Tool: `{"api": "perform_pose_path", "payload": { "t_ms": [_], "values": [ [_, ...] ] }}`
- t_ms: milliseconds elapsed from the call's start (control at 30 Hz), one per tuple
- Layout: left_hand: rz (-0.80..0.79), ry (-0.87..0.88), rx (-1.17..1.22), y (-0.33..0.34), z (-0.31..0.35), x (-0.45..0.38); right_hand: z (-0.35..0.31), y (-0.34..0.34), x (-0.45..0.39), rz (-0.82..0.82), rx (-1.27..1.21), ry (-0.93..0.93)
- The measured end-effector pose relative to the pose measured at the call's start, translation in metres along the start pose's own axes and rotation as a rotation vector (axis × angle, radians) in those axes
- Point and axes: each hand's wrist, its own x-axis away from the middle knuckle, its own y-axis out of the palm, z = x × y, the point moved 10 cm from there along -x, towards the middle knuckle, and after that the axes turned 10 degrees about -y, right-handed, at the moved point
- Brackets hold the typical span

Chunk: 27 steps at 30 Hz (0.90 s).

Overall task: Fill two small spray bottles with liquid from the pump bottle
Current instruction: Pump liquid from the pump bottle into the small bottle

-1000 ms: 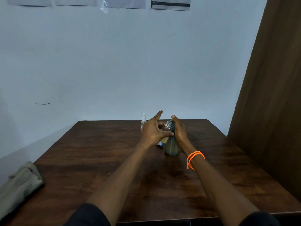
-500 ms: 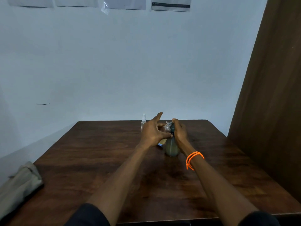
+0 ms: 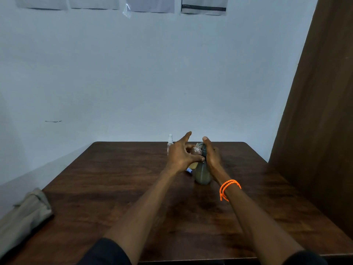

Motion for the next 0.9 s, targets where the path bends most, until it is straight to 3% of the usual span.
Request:
{"api": "perform_pose_path", "payload": {
  "t_ms": [900],
  "values": [
    [0.033, 0.0, -0.13, -0.007, 0.017, 0.002, -0.001, -0.001, -0.003, 0.027, 0.077, -0.076]
  ]
}}
